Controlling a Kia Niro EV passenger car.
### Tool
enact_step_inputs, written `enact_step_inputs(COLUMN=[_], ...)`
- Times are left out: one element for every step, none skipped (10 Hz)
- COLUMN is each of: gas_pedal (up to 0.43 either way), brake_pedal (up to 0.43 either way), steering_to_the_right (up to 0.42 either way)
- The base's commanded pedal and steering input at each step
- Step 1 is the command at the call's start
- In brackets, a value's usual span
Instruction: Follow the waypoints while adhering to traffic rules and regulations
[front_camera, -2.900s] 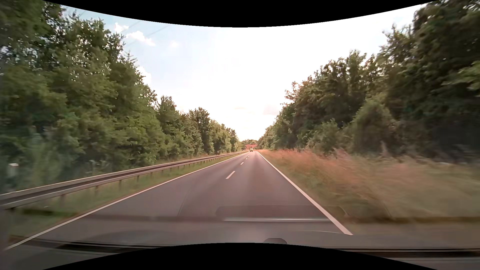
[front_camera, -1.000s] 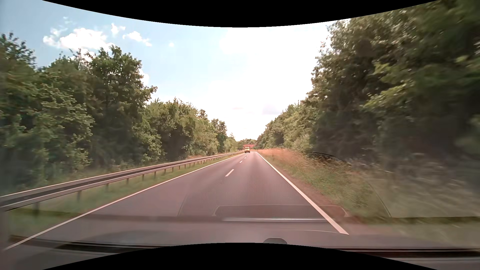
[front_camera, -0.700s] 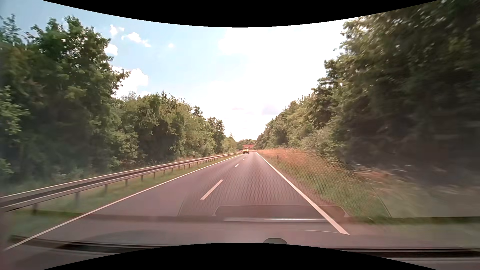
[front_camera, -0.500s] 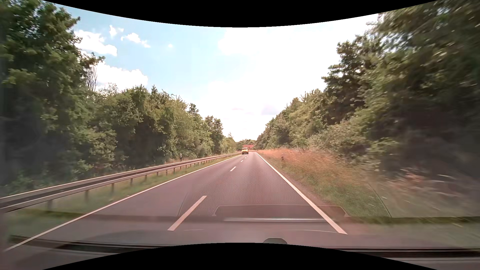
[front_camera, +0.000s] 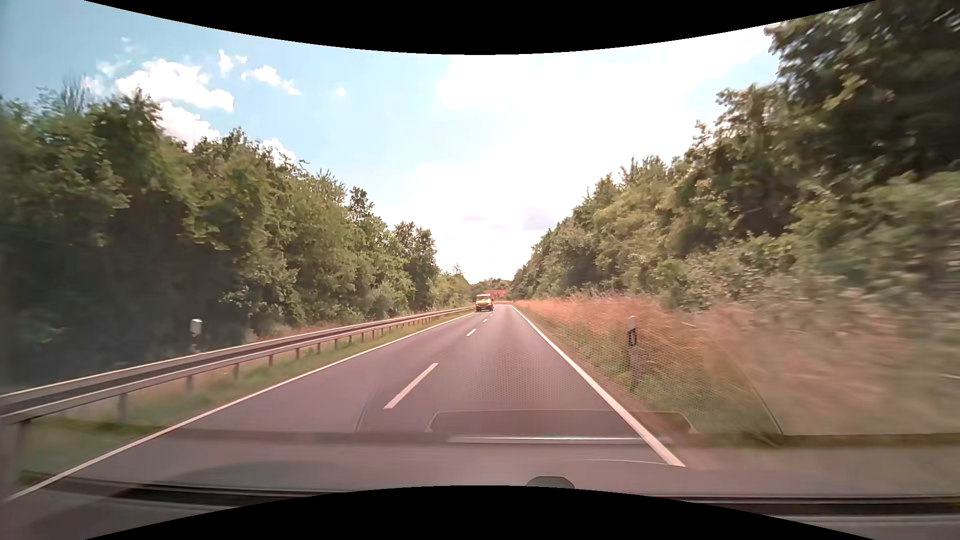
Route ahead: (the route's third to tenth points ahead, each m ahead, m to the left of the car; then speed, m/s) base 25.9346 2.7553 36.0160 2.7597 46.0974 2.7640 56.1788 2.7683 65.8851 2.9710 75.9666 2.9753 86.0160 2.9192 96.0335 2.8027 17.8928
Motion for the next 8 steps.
enact_step_inputs(gas_pedal=[0.067,0.067,0.067,0.067,0.067,0.067,0.067,0.067], brake_pedal=[0.0,0.0,0.0,0.0,0.0,0.0,0.0,0.0], steering_to_the_right=[-0.006,-0.006,-0.006,-0.006,-0.006,-0.006,-0.006,-0.006])
